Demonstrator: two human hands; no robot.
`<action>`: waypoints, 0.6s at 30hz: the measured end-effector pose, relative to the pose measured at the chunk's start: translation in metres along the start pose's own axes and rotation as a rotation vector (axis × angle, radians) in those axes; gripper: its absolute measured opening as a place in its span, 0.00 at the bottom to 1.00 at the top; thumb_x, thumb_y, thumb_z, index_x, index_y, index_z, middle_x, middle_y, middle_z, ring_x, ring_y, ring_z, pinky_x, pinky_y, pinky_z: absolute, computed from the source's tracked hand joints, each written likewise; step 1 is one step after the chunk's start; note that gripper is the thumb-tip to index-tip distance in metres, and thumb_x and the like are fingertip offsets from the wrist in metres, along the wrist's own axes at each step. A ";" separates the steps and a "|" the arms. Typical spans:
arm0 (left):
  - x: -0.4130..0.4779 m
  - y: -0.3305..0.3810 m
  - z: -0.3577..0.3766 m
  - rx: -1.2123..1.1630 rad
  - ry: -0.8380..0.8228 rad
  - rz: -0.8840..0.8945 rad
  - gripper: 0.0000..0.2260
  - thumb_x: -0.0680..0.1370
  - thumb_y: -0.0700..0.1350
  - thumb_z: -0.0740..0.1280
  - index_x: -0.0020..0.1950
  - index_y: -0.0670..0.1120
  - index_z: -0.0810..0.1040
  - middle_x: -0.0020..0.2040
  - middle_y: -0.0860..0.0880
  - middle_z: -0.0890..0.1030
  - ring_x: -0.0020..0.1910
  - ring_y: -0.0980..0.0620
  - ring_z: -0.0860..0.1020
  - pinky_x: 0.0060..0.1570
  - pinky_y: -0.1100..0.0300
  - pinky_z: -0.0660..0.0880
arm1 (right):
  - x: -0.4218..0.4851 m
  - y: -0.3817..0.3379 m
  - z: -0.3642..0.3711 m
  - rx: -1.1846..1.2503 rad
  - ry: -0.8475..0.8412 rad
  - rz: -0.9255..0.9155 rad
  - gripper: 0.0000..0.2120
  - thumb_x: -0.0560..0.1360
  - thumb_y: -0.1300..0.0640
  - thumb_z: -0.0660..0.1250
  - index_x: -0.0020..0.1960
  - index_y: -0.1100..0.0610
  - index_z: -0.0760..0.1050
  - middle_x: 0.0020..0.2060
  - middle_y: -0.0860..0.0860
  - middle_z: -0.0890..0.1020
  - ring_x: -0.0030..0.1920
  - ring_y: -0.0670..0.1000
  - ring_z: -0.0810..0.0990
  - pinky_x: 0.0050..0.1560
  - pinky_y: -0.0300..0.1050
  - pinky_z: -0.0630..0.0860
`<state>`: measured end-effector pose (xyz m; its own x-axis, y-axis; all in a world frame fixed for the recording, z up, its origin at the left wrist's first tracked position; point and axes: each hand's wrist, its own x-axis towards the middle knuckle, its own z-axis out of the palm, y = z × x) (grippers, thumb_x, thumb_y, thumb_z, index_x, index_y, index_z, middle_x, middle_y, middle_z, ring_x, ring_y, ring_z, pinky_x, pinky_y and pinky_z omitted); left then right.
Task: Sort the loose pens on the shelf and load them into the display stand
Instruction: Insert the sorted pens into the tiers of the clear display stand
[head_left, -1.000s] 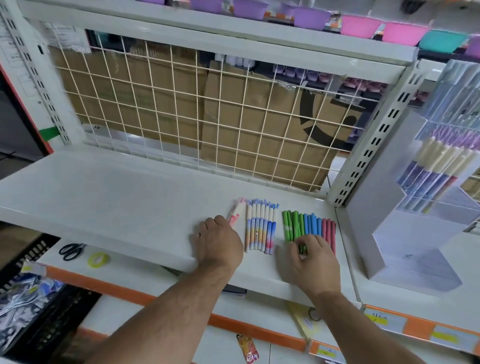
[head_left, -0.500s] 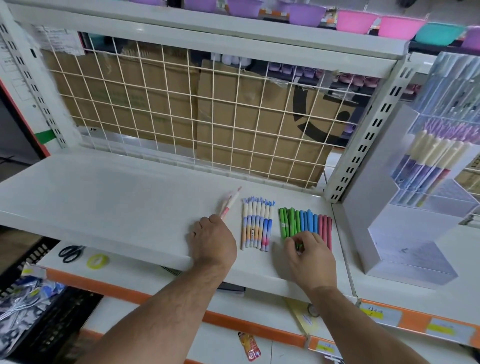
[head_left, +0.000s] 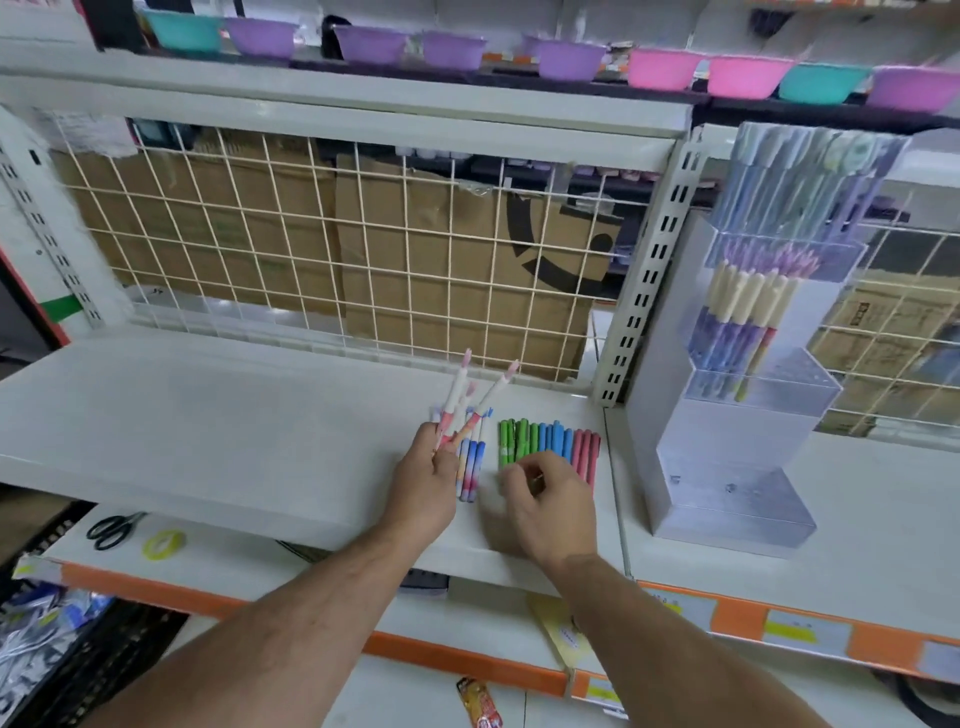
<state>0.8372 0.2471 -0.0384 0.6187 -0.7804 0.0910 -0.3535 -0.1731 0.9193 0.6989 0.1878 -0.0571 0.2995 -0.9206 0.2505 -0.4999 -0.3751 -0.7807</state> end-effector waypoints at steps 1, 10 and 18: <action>-0.004 0.008 0.010 -0.026 -0.020 0.001 0.07 0.84 0.41 0.56 0.55 0.51 0.72 0.41 0.48 0.80 0.35 0.56 0.78 0.30 0.67 0.70 | 0.001 0.000 -0.007 0.074 0.006 0.019 0.05 0.77 0.51 0.67 0.44 0.50 0.79 0.39 0.44 0.81 0.41 0.43 0.78 0.43 0.41 0.75; -0.041 0.086 0.118 -0.095 -0.111 0.108 0.11 0.85 0.45 0.56 0.48 0.56 0.74 0.39 0.50 0.78 0.34 0.60 0.75 0.33 0.64 0.70 | 0.029 0.016 -0.119 0.347 0.018 0.024 0.08 0.80 0.53 0.66 0.42 0.51 0.76 0.33 0.46 0.80 0.33 0.42 0.76 0.37 0.36 0.71; -0.059 0.138 0.197 -0.207 -0.148 0.025 0.10 0.84 0.42 0.59 0.51 0.51 0.80 0.43 0.51 0.83 0.39 0.53 0.78 0.41 0.56 0.73 | 0.056 0.054 -0.214 0.276 0.009 -0.032 0.13 0.79 0.55 0.67 0.36 0.51 0.74 0.31 0.48 0.81 0.30 0.41 0.77 0.32 0.32 0.70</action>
<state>0.6134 0.1511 0.0080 0.4967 -0.8649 0.0718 -0.2069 -0.0376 0.9776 0.5150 0.0924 0.0368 0.3041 -0.9100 0.2820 -0.2491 -0.3616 -0.8984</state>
